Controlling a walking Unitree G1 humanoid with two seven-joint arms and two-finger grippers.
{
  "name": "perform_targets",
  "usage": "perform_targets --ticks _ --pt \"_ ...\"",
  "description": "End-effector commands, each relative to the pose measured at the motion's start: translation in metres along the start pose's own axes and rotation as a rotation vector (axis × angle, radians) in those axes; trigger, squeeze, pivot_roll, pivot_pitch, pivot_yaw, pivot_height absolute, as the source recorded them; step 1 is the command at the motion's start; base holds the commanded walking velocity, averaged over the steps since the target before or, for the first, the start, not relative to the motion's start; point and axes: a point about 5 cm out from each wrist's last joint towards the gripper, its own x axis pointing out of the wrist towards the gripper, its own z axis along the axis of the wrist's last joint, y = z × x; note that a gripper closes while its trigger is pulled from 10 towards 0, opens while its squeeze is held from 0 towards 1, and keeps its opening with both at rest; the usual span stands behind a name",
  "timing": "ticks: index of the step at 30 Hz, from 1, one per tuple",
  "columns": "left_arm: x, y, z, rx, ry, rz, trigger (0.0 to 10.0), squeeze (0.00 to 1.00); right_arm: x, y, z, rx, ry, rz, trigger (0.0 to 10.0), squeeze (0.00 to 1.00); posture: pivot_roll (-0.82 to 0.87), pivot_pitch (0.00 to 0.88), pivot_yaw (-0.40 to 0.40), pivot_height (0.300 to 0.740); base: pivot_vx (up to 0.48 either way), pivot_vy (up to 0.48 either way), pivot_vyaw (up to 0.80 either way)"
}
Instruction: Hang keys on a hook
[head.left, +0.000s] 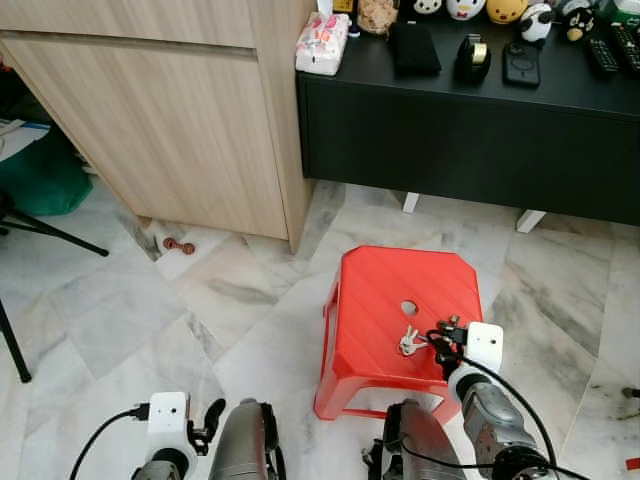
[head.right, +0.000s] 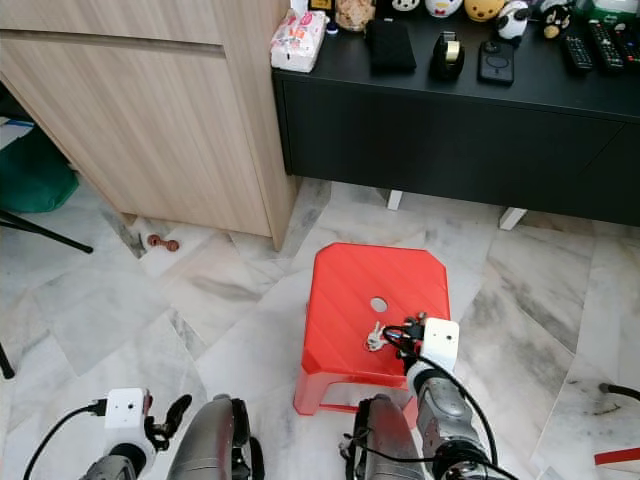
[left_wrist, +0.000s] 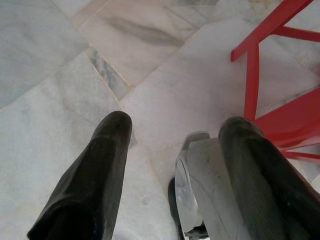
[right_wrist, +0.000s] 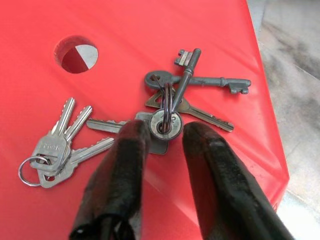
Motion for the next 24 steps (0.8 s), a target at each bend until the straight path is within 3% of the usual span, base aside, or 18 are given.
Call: perform_targets --ticks 1,5,6,14,18,19,24 --pt "-0.006 0.0 -0.009 -0.014 0.031 0.005 10.0 0.0 -0.004 -0.001 -0.011 0.003 0.024 -0.009 0.4 0.0 0.11 0.281 0.005 0.616 0.0 0.0 0.0" --pt "-0.006 0.0 -0.008 -0.014 0.025 0.002 10.0 0.0 -0.004 -0.002 -0.01 0.003 0.02 -0.012 0.7 0.0 0.11 0.285 0.008 0.616 0.0 0.0 0.0" --pt "-0.006 -0.001 -0.007 -0.013 0.023 -0.001 10.0 0.0 -0.004 -0.002 -0.009 0.004 0.017 -0.016 1.2 0.0 0.11 0.286 0.008 0.616 0.0 0.0 0.0" --pt "-0.007 -0.002 -0.007 -0.012 0.019 -0.008 10.0 0.0 -0.003 -0.003 -0.006 0.009 -0.002 -0.02 1.1 0.0 0.12 0.291 0.012 0.616 0.0 0.0 0.0" --pt "-0.007 -0.002 -0.007 -0.009 0.021 -0.009 10.0 0.0 -0.003 -0.003 -0.004 0.003 -0.018 -0.016 0.9 0.0 0.12 0.293 0.014 0.616 0.0 0.0 0.0" --pt "-0.007 -0.002 -0.007 -0.009 0.021 -0.009 10.0 0.0 -0.002 -0.002 -0.003 0.002 -0.021 -0.016 0.0 0.0 0.12 0.293 0.015 0.616 0.0 0.0 0.0" --pt "-0.006 -0.003 -0.006 -0.007 0.023 -0.013 10.0 0.0 -0.002 0.001 0.004 -0.029 -0.076 0.003 0.0 0.0 0.12 0.285 0.016 0.616 0.0 0.0 0.0"
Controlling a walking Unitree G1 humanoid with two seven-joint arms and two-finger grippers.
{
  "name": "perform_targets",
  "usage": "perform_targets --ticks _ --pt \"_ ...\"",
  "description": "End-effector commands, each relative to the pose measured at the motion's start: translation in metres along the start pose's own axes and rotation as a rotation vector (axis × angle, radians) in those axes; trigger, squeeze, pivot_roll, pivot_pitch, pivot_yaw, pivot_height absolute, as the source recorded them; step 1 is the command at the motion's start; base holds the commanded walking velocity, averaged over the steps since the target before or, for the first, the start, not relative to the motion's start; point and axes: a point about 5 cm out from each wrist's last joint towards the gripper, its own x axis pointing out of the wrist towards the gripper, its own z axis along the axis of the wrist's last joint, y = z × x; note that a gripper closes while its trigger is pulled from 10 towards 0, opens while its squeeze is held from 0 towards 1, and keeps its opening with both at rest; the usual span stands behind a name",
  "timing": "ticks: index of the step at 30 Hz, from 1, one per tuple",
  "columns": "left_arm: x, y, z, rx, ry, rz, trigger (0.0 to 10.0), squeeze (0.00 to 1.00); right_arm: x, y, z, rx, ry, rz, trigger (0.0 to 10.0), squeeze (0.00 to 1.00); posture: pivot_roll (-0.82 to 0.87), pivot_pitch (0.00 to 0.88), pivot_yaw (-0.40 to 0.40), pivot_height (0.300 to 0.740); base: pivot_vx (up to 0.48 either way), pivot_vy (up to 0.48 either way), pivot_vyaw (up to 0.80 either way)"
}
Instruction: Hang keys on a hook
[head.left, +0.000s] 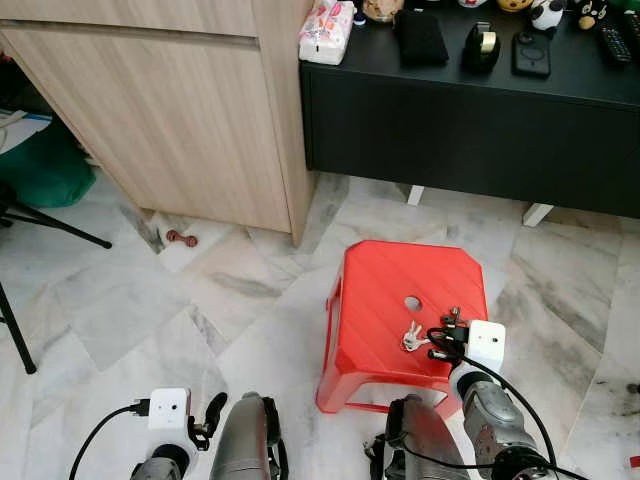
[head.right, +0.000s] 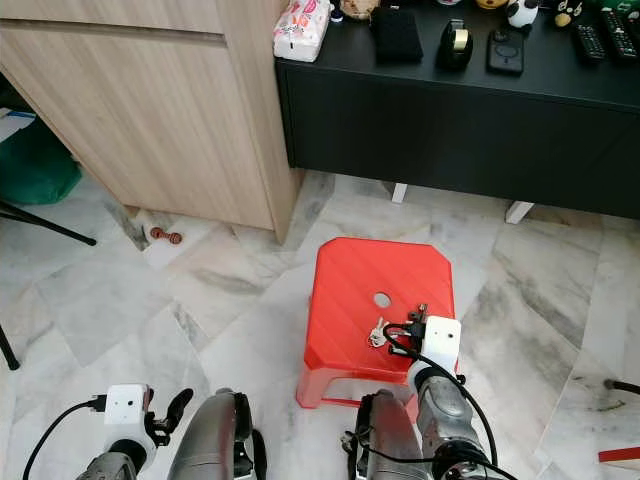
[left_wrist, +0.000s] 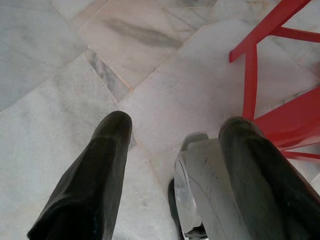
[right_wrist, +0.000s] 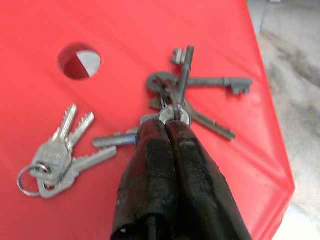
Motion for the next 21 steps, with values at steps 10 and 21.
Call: perform_targets --ticks 10,21 --pt "0.001 -0.005 -0.008 -0.016 0.056 -0.007 10.0 0.0 -0.004 0.009 -0.006 -0.037 -0.017 0.038 10.0 0.0 0.1 0.257 0.015 0.616 0.0 0.0 0.0" --pt "-0.001 -0.005 -0.011 -0.014 0.062 -0.008 10.0 0.0 -0.003 0.0 -0.001 0.112 -0.052 -0.006 10.0 1.0 0.1 0.267 0.015 0.616 0.0 0.0 0.0"
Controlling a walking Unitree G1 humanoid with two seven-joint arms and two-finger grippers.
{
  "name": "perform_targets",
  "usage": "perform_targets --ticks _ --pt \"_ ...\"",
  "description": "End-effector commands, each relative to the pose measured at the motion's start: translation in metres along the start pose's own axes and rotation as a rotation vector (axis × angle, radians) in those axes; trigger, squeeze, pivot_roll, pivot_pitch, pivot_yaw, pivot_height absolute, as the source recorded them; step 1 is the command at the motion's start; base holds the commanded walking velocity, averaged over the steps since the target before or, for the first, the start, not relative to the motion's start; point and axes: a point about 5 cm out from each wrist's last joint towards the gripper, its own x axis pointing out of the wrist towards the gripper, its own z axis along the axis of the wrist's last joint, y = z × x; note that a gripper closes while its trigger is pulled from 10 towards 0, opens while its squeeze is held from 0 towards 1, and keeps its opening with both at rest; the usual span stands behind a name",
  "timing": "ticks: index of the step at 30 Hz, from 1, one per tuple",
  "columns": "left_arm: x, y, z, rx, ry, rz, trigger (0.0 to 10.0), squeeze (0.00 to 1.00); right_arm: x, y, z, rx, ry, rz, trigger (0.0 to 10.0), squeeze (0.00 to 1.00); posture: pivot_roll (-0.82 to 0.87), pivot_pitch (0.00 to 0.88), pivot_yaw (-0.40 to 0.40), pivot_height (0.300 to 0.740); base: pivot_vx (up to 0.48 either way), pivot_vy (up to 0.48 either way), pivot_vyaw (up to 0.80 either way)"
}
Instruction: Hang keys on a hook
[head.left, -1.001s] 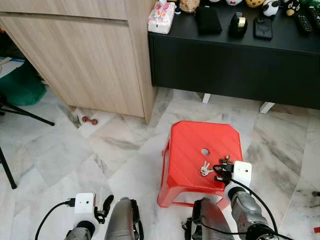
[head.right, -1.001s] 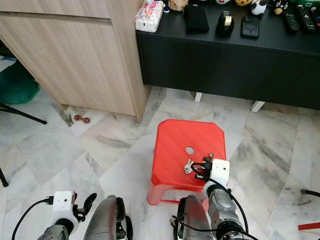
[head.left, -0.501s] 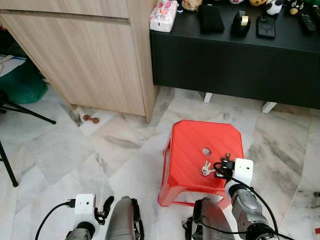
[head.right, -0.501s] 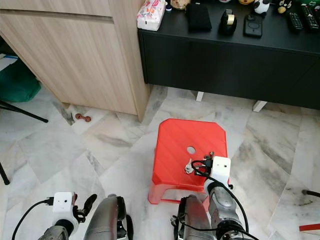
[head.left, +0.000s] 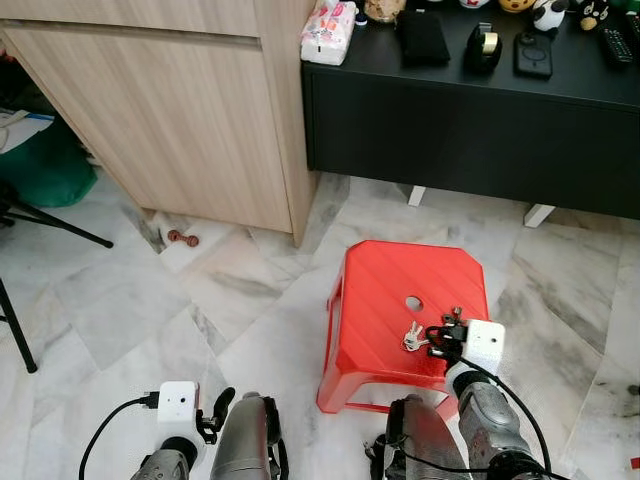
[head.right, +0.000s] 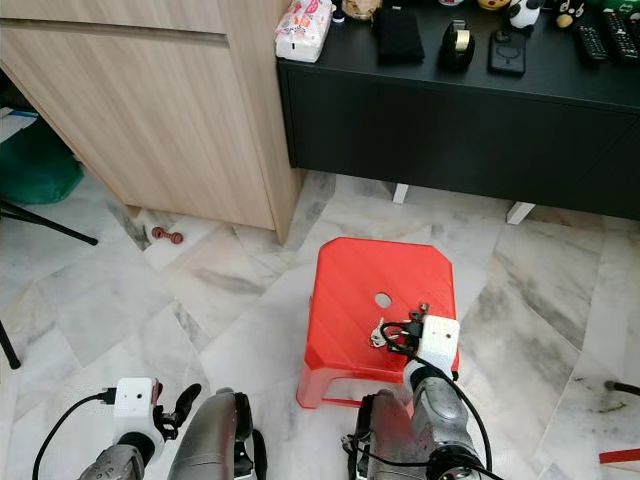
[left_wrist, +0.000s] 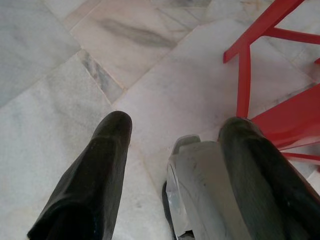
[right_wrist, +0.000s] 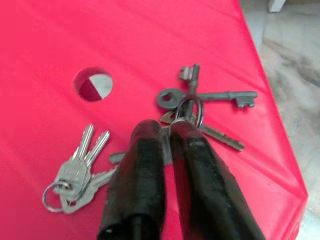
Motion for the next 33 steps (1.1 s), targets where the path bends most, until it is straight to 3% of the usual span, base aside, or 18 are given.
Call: perform_targets --ticks 1,8,17,18,19,27,33 --pt "-0.008 0.003 -0.014 -0.012 0.058 0.015 10.0 0.0 0.0 -0.003 0.001 0.028 -0.001 -0.013 10.0 1.0 0.1 0.267 0.015 0.616 0.0 0.0 0.0" --pt "-0.009 0.004 -0.015 -0.011 0.057 0.015 10.0 0.0 0.009 -0.004 0.02 0.073 -0.044 -0.017 10.0 1.0 0.11 0.272 0.017 0.616 0.0 0.0 0.0" --pt "-0.012 0.006 -0.017 -0.008 0.059 0.016 10.0 0.0 0.01 -0.008 0.022 0.105 -0.014 -0.04 10.0 1.0 0.11 0.285 0.02 0.616 0.0 0.0 0.0" --pt "-0.013 0.006 -0.017 -0.008 0.06 0.016 10.0 0.0 0.01 -0.009 0.021 0.114 -0.003 -0.048 10.0 0.1 0.12 0.286 0.02 0.616 0.0 0.0 0.0" --pt "-0.014 0.006 -0.018 -0.008 0.06 0.016 10.0 0.0 0.01 -0.01 0.02 0.121 0.003 -0.053 10.0 0.0 0.12 0.289 0.021 0.616 0.0 0.0 0.0" --pt "-0.018 0.007 -0.02 -0.005 0.064 0.016 10.0 0.0 0.009 -0.003 0.006 0.122 0.105 -0.035 10.0 0.0 0.12 0.301 0.024 0.616 0.0 0.0 0.0" --pt "-0.022 0.009 -0.022 -0.002 0.07 0.015 10.0 0.0 0.009 0.001 0.004 0.135 0.11 -0.027 10.0 0.0 0.13 0.312 0.028 0.616 0.0 0.0 0.0"
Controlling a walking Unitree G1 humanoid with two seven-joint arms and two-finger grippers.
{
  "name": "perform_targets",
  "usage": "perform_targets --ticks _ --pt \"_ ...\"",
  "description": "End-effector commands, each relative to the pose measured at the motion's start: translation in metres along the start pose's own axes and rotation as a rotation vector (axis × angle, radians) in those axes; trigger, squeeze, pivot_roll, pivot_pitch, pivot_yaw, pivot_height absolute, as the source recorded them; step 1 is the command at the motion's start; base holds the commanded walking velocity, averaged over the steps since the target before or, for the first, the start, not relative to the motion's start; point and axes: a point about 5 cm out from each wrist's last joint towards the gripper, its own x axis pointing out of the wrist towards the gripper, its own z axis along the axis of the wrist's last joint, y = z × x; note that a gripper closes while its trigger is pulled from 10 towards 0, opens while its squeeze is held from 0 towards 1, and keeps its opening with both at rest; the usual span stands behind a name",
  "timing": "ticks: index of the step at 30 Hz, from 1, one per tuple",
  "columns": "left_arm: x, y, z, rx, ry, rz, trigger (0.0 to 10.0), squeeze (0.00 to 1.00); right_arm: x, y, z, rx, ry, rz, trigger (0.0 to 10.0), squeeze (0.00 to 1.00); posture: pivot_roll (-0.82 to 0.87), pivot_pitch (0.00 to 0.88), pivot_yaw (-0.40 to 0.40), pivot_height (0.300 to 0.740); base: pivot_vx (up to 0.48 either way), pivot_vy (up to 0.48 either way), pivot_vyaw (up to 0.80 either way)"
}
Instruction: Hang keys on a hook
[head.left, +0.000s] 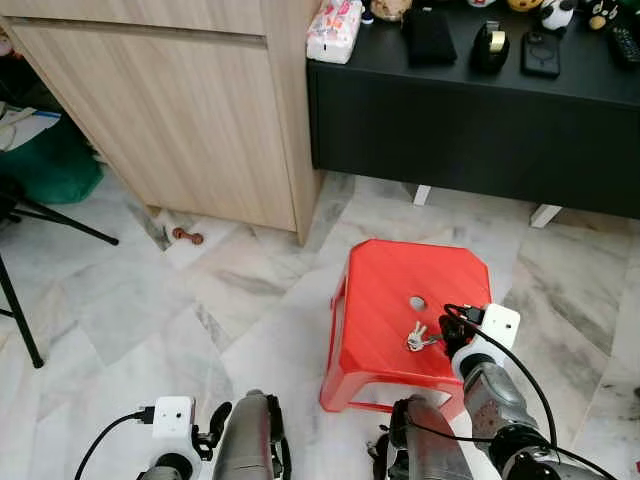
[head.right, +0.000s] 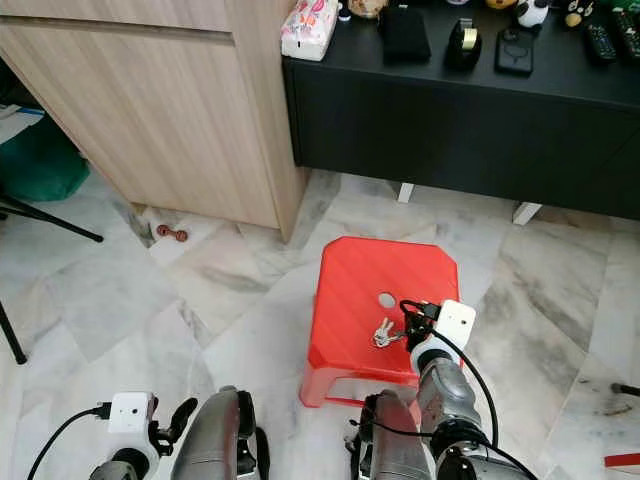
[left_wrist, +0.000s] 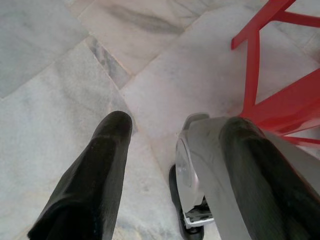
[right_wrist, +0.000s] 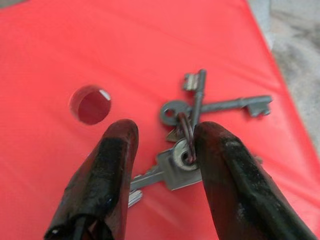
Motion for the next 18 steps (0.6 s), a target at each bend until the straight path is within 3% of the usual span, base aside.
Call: perform_targets --ticks 1,7,8,9,10,11,12,18 --pt "-0.0073 0.0049 -0.0104 -0.01 0.044 0.013 10.0 0.0 -0.0033 -0.003 -0.012 0.015 0.046 -0.015 10.0 0.0 0.13 0.312 0.028 0.616 0.0 0.0 0.0" --pt "-0.0097 0.0072 -0.0119 -0.007 0.054 0.019 10.0 0.0 -0.0031 -0.0007 -0.013 0.024 0.052 -0.012 10.0 0.0 0.14 0.316 0.031 0.616 0.0 0.0 0.0" --pt "-0.0097 0.0074 -0.0118 -0.006 0.054 0.019 10.0 0.0 -0.003 -0.0005 -0.0128 0.026 0.051 -0.011 9.5 0.0 0.14 0.315 0.031 0.616 0.0 0.0 0.0" --pt "-0.0094 0.0075 -0.0117 -0.006 0.055 0.02 10.0 0.0 -0.0026 0.0002 -0.0118 0.029 0.046 -0.01 5.6 0.0 0.14 0.313 0.032 0.616 0.0 0.0 0.0" --pt "-0.0094 0.0075 -0.0117 -0.006 0.055 0.02 10.0 0.0 -0.0026 0.0002 -0.0118 0.029 0.046 -0.01 5.6 0.0 0.14 0.313 0.032 0.616 0.0 0.0 0.0" --pt "-0.0093 0.0076 -0.0116 -0.005 0.055 0.02 10.0 0.0 -0.0024 0.0006 -0.0112 0.03 0.044 -0.009 4.0 0.0 0.13 0.312 0.032 0.616 0.0 0.0 0.0" --pt "-0.0087 0.0075 -0.0114 -0.005 0.056 0.019 10.0 0.0 -0.0022 0.001 -0.0107 0.029 0.042 -0.007 0.0 0.0 0.13 0.31 0.032 0.616 0.0 0.0 0.0" --pt "-0.0053 0.0061 -0.0095 -0.005 0.057 0.015 10.0 0.0 -0.002 0.001 -0.0099 0.024 0.04 -0.003 0.0 0.0 0.13 0.296 0.032 0.616 0.0 0.0 0.0"
